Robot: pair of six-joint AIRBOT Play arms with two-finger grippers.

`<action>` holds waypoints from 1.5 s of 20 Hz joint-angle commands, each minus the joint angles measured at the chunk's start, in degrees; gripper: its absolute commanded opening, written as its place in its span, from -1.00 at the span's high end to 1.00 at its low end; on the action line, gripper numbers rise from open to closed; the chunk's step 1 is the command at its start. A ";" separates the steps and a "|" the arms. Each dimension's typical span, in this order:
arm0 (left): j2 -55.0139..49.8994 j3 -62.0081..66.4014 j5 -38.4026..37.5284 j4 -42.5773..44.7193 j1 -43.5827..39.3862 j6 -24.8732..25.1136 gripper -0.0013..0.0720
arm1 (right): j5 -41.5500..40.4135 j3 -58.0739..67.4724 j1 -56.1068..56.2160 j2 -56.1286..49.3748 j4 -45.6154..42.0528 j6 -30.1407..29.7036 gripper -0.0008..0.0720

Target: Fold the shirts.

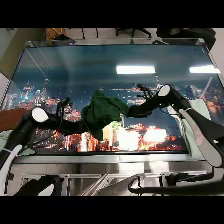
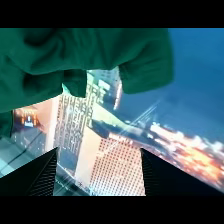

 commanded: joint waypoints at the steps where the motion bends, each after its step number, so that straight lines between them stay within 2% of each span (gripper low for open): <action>1: 2.25 -12.09 18.12 -6.73 -4.76 0.04 -0.67 | -3.61 -0.02 4.55 -6.08 2.32 -3.30 -0.60; 5: -5.86 -9.86 25.66 -8.02 -9.35 0.85 -0.67 | -9.99 0.00 7.43 -9.18 6.38 -6.43 -0.59; 9: -12.94 -3.98 26.69 -8.00 -9.35 2.19 -0.67 | -15.47 0.00 7.32 -9.53 8.24 -7.26 -0.59; 10: -14.25 -2.78 26.18 -8.02 -9.35 2.34 -0.67 | -16.06 0.00 7.32 -9.60 8.35 -7.28 -0.47; 11: -15.21 -1.97 25.55 -8.04 -9.35 2.32 -0.55 | -16.37 0.00 7.32 -9.62 8.37 -7.48 0.18; 12: -15.80 -1.31 24.85 -7.98 -9.33 2.40 0.20 | -16.22 0.00 7.32 -9.62 9.05 -9.35 0.70; 13: -15.96 -0.66 23.87 -8.00 -9.29 3.58 0.94 | -15.65 0.00 7.26 -9.51 10.34 -11.10 0.92; 17: -11.43 5.03 15.17 -7.96 -5.95 5.46 0.93 | -11.30 2.01 5.03 -4.79 11.17 -14.71 0.93; 22: 3.76 18.18 2.89 -8.31 4.63 5.55 0.93 | -4.61 10.34 -3.89 10.80 11.17 -14.71 0.93; 26: 14.91 35.78 0.15 -8.59 12.85 4.79 0.93 | -5.18 23.87 -12.61 23.32 11.13 -14.78 0.93; 30: 19.58 52.09 -1.97 -8.55 19.19 4.55 0.93 | -6.91 36.39 -19.32 30.18 11.13 -17.40 0.93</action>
